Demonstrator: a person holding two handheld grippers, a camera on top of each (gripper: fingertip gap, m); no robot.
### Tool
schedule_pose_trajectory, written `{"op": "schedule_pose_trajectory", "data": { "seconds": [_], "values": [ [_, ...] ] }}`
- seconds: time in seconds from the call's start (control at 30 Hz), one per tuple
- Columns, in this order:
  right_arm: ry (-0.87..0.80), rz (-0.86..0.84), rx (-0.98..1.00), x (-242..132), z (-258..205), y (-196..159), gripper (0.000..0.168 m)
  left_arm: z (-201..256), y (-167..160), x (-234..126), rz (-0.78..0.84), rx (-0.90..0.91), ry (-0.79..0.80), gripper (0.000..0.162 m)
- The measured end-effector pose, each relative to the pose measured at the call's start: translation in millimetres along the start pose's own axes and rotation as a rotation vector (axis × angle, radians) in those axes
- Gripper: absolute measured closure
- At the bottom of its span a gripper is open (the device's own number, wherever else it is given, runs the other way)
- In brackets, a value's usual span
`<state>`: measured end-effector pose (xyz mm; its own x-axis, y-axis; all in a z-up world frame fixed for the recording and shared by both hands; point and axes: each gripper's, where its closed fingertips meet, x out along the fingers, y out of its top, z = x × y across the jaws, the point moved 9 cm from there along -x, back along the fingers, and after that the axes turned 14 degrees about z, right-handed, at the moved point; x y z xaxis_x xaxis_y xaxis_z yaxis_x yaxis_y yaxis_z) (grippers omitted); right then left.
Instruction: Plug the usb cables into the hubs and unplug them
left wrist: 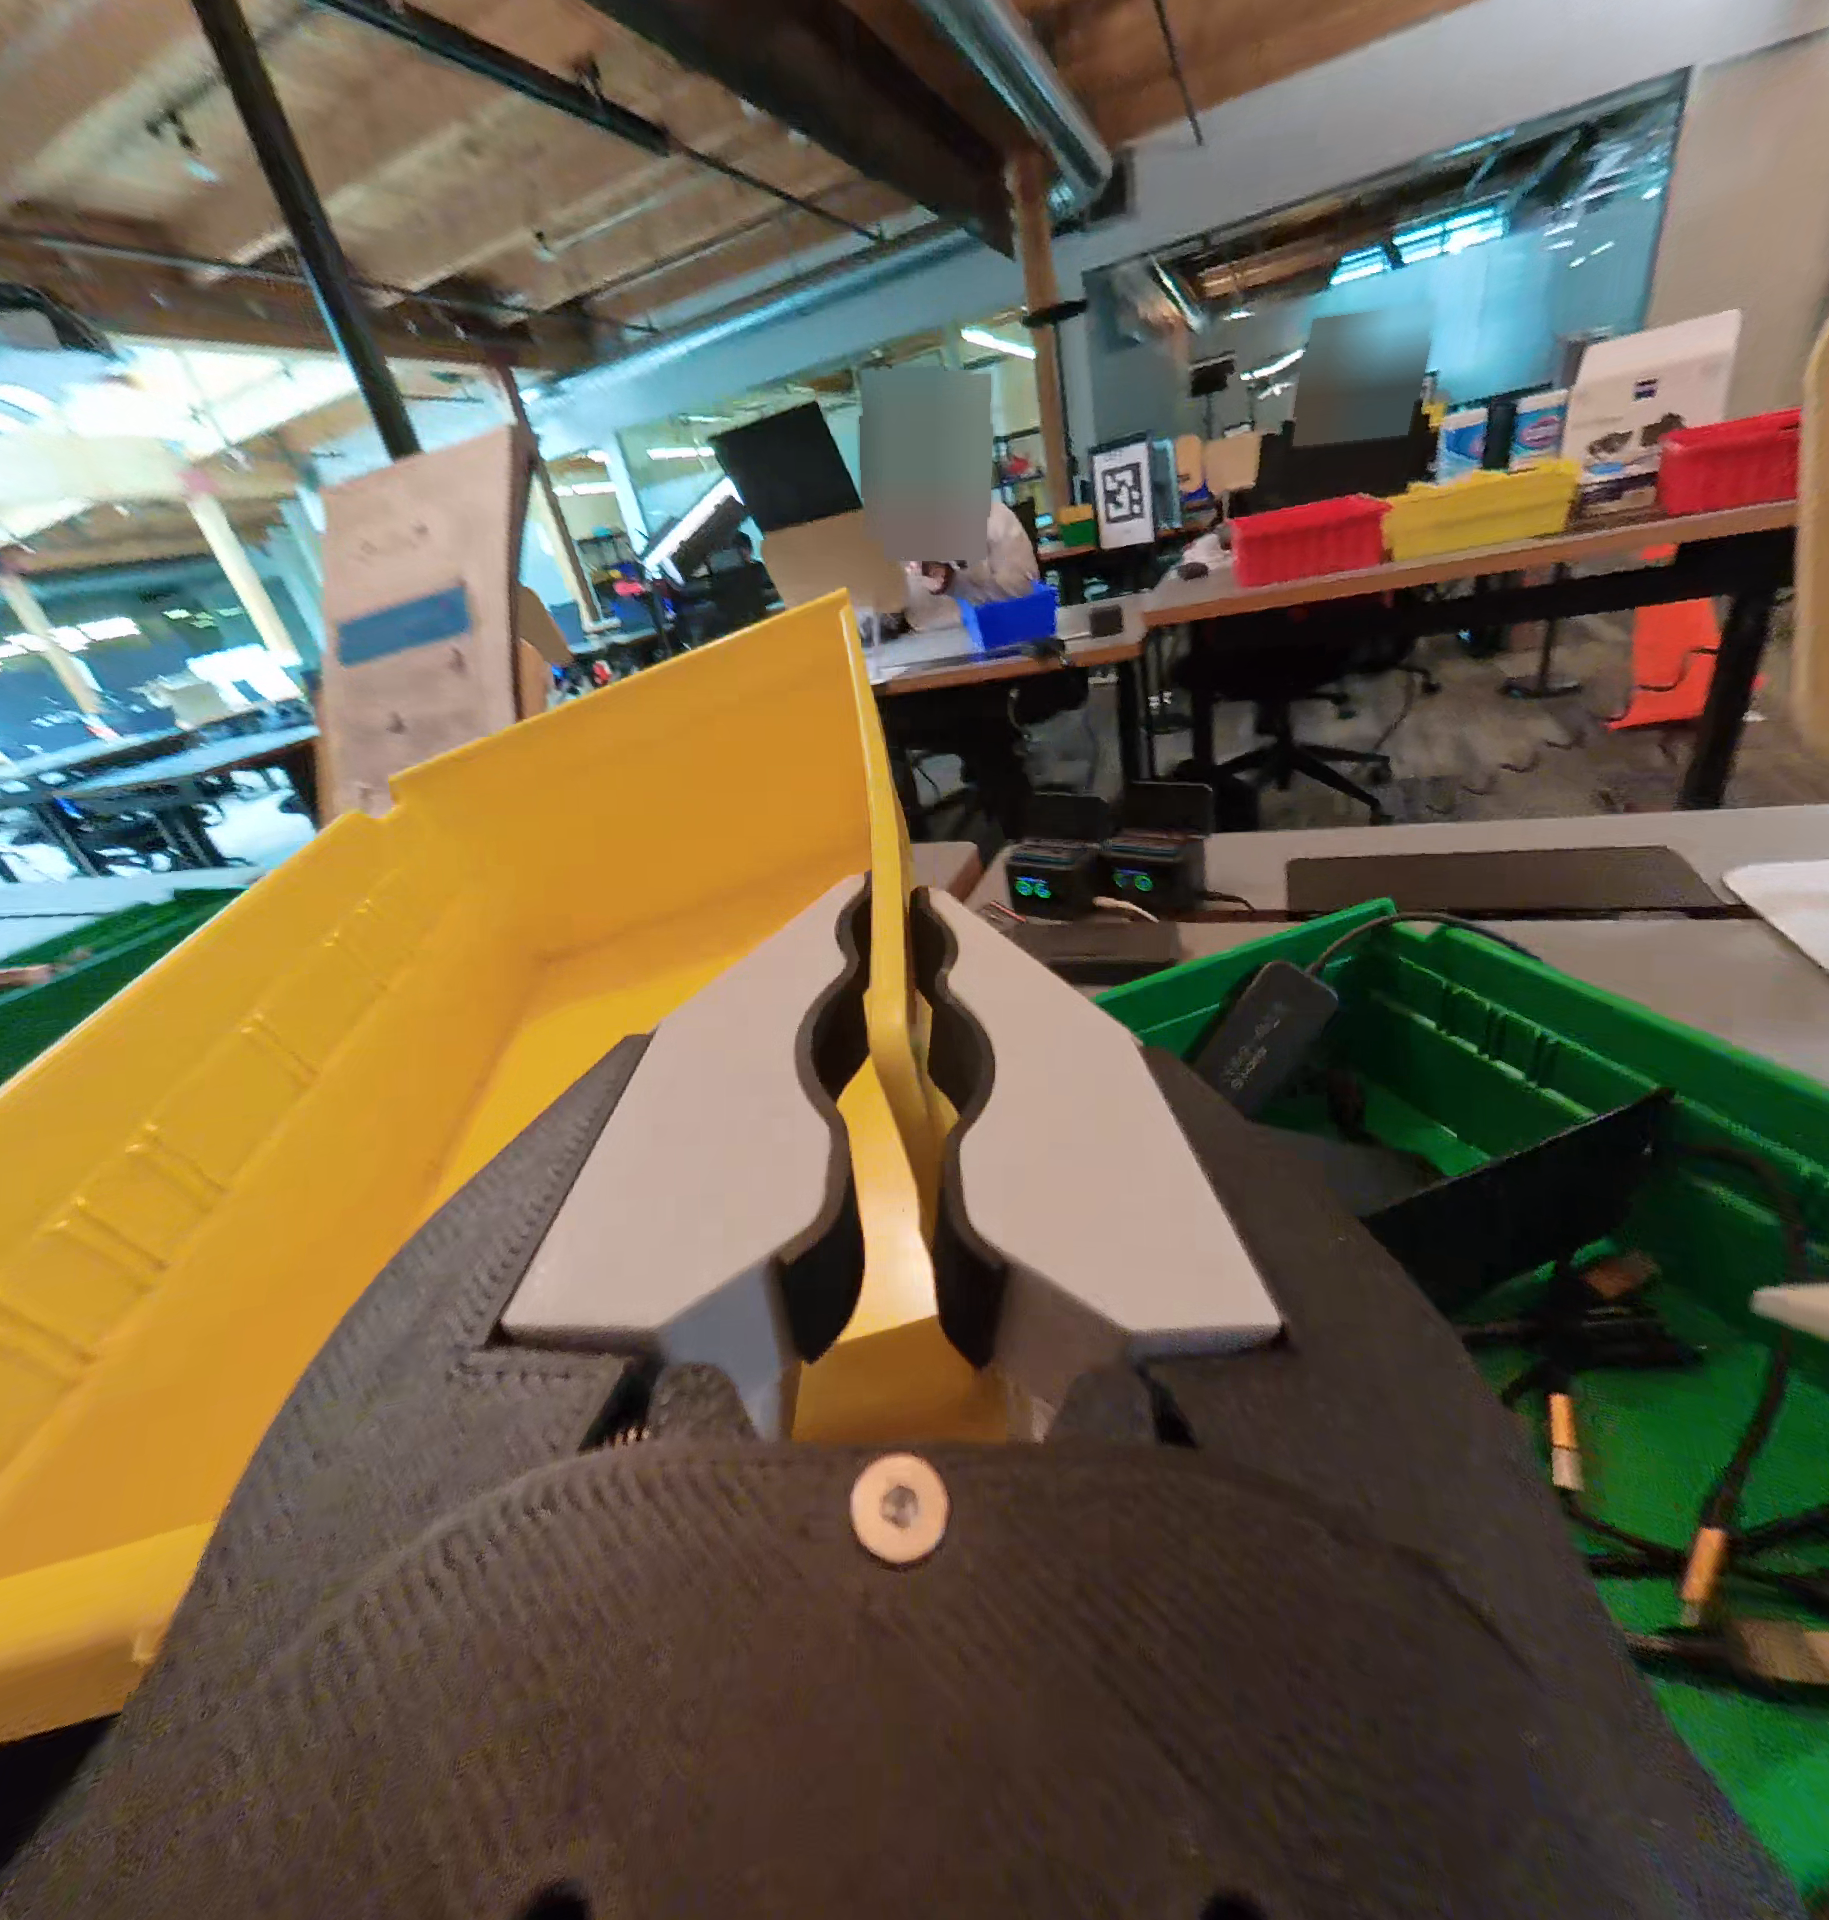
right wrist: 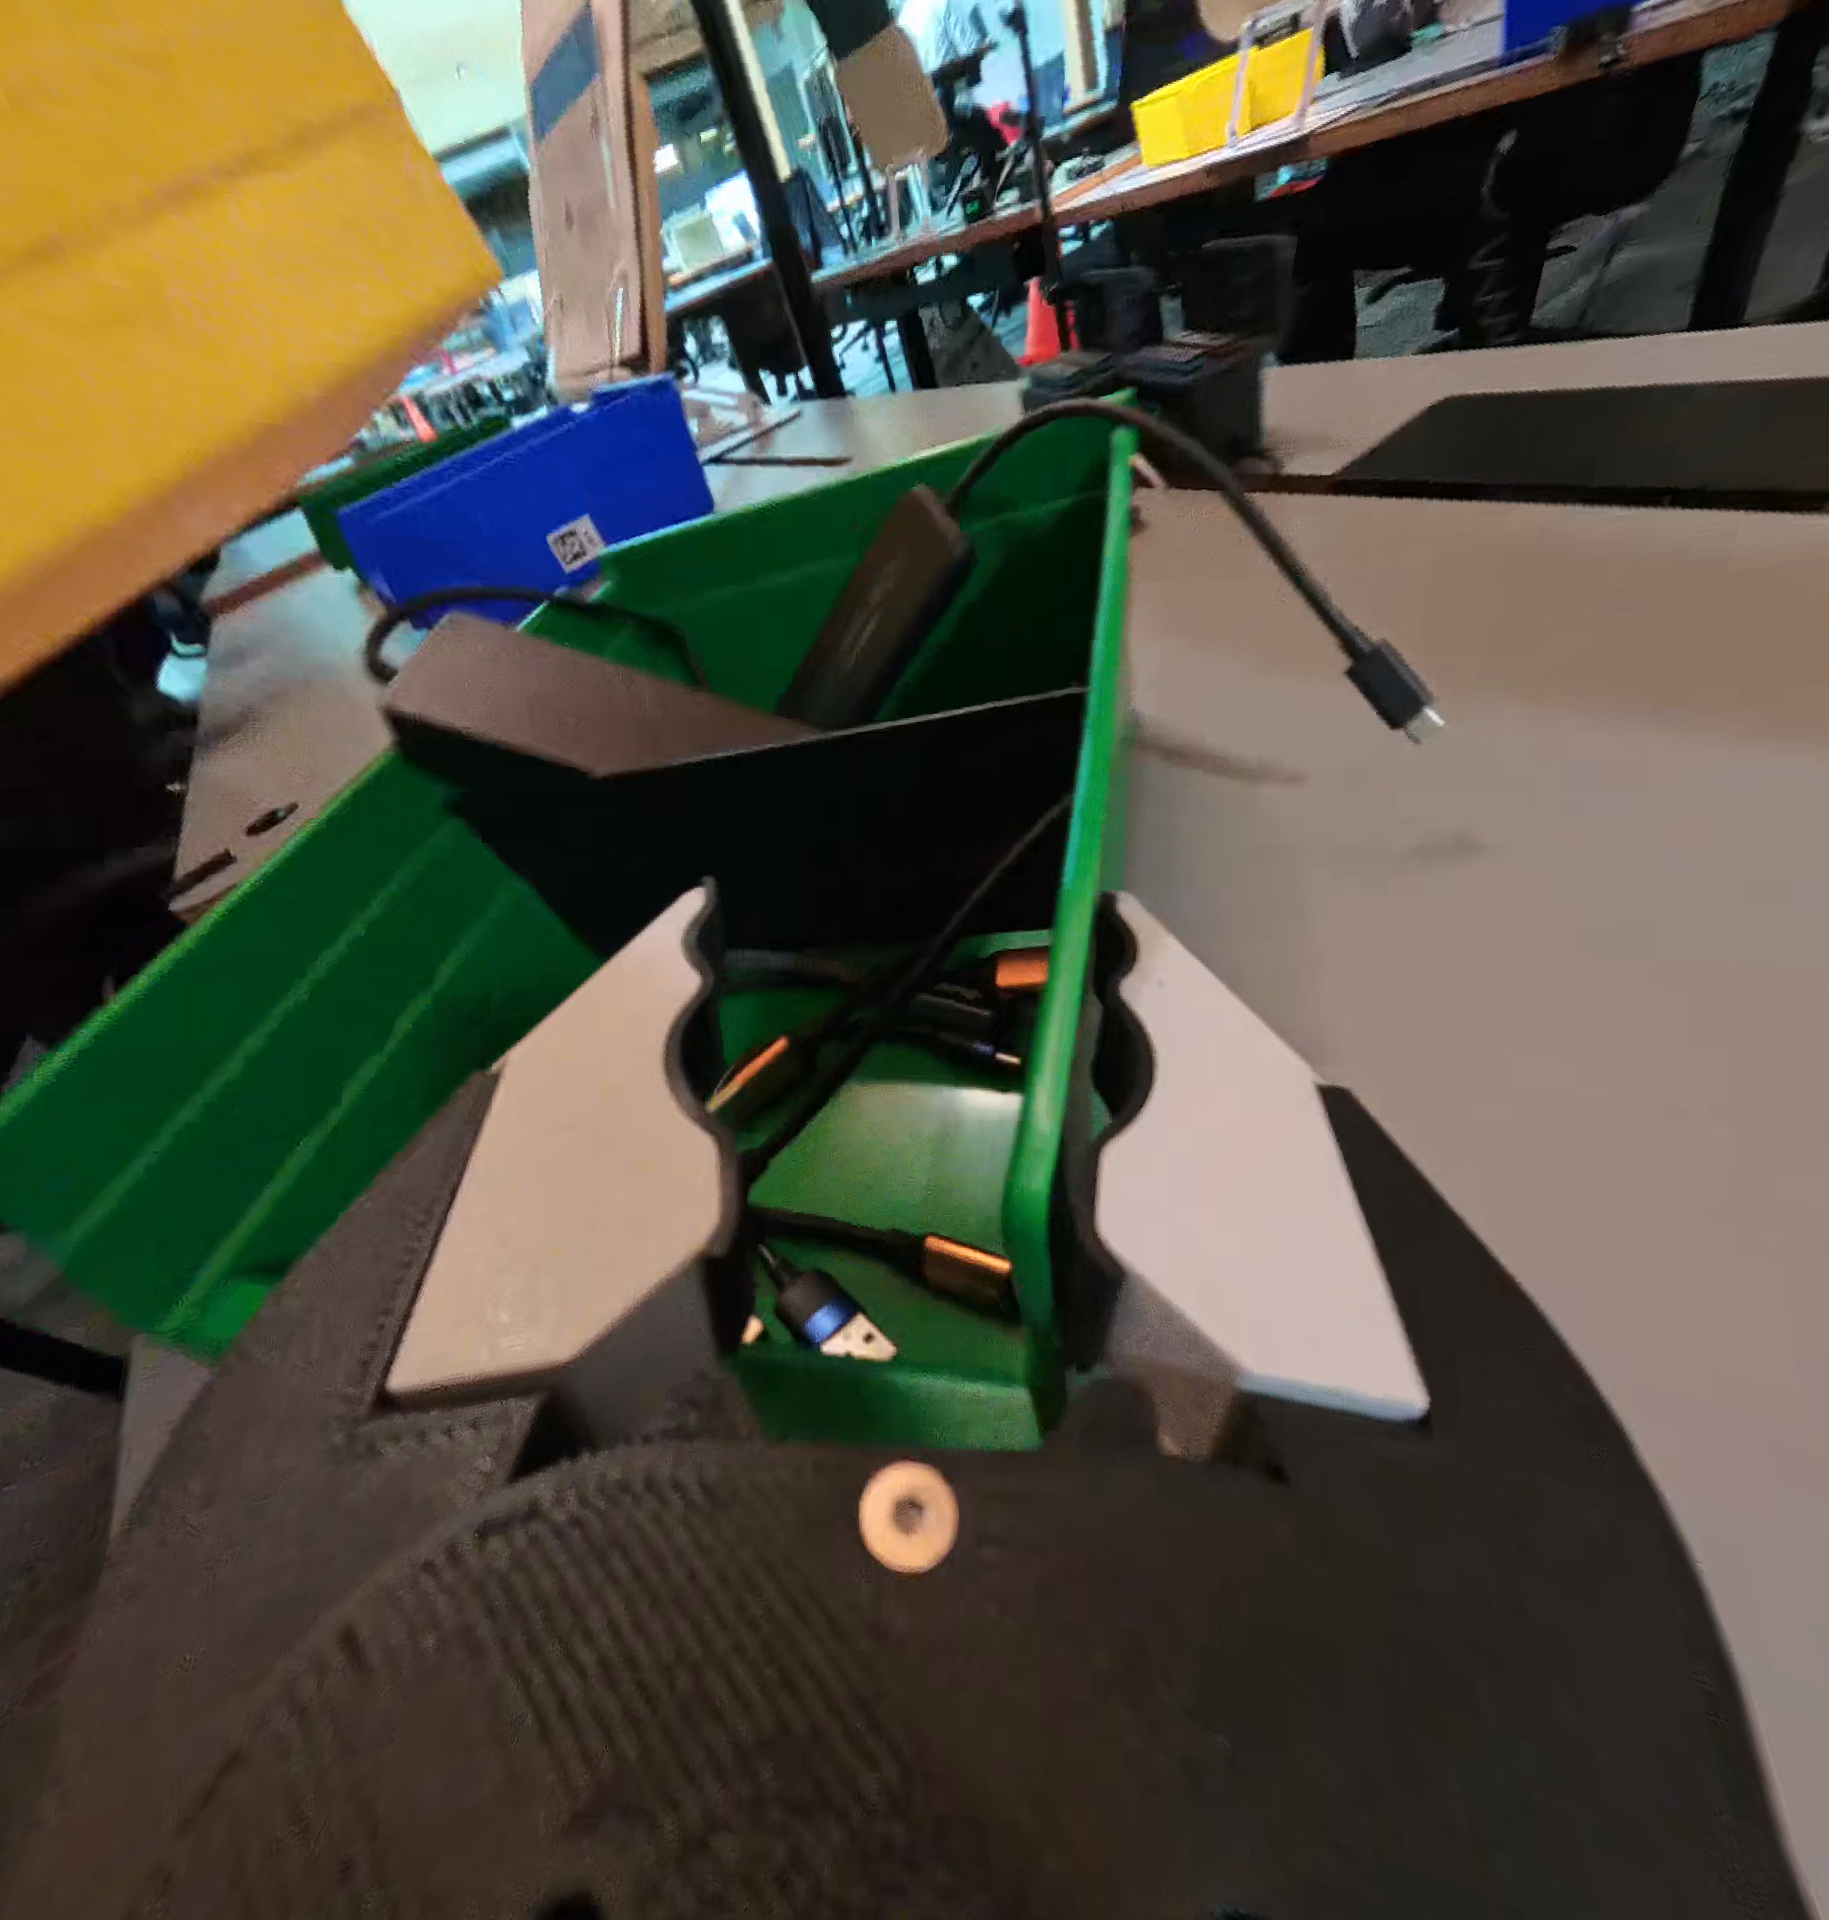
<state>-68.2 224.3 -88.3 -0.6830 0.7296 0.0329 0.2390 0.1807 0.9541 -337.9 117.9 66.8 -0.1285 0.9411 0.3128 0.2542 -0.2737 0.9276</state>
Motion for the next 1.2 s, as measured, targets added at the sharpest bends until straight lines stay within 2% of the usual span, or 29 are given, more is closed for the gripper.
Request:
{"op": "schedule_pose_trajectory", "data": {
  "seconds": [0.17, 0.3, 0.37, 0.43, 0.6, 0.63, 0.7, 0.73, 0.8, 0.83, 0.93, 1.0, 1.1, 1.17, 1.2],
  "values": [
    [0.179, -0.049, -0.015, 43.8, -69.7, -21.2, 0.068, -15.0, 15.3, -5.7, 0.002, -0.001, -0.016, 0.161],
    [0.328, -0.132, 0.022, 64.9, -101.2, -31.5, 0.077, -20.7, 19.8, -8.1, 0.012, -0.070, -0.029, 0.161],
    [0.409, -0.146, -0.019, 58.0, -108.8, -29.1, 0.078, -18.6, 23.1, -10.1, 0.024, -0.091, -0.046, 0.161],
    [0.465, -0.113, -0.103, 39.6, -107.2, -20.6, 0.088, -12.0, 28.3, -11.9, 0.038, -0.099, -0.074, 0.161],
    [0.492, -0.140, -0.251, -47.3, -64.2, 2.9, 0.089, 28.1, 58.1, -22.7, 0.079, -0.115, -0.224, 0.161],
    [0.488, -0.191, -0.239, -71.6, -53.2, 5.4, 0.088, 40.4, 65.9, -26.7, 0.090, -0.123, -0.271, 0.161],
    [0.587, -0.322, -0.099, -129.8, -44.4, 12.3, 0.091, 69.8, 80.0, -36.7, 0.112, -0.141, -0.380, 0.161],
    [0.625, -0.349, -0.039, -160.1, -41.4, 17.7, 0.094, 86.9, 85.2, -42.5, 0.123, -0.150, -0.442, 0.161],
    [0.589, -0.308, -0.043, -214.1, -28.2, 27.2, 0.099, 124.5, 90.1, -54.7, 0.145, -0.177, -0.573, 0.161],
    [0.532, -0.274, -0.096, -237.7, -17.6, 31.4, 0.100, 144.9, 89.6, -61.6, 0.167, -0.208, -0.639, 0.160],
    [0.245, -0.164, -0.300, -300.6, 25.5, 50.8, 0.127, 208.3, 81.6, -84.7, 0.217, -0.370, -0.832, 0.160],
    [0.058, -0.109, -0.342, -337.5, 51.6, 67.9, 0.140, 250.5, 75.4, -99.2, 0.192, -0.470, -0.922, 0.160],
    [-0.156, 0.002, -0.274, -381.2, 80.8, 84.2, 0.146, 315.7, 57.0, -121.6, 0.130, -0.557, -1.013, 0.159],
    [-0.305, 0.149, -0.192, -405.2, 94.0, 96.9, 0.146, 358.5, 46.0, -136.3, 0.092, -0.518, -1.069, 0.159],
    [-0.357, 0.248, -0.144, -416.5, 97.0, 105.6, 0.152, 378.7, 41.3, -142.3, 0.080, -0.488, -1.097, 0.159]
  ]
}}
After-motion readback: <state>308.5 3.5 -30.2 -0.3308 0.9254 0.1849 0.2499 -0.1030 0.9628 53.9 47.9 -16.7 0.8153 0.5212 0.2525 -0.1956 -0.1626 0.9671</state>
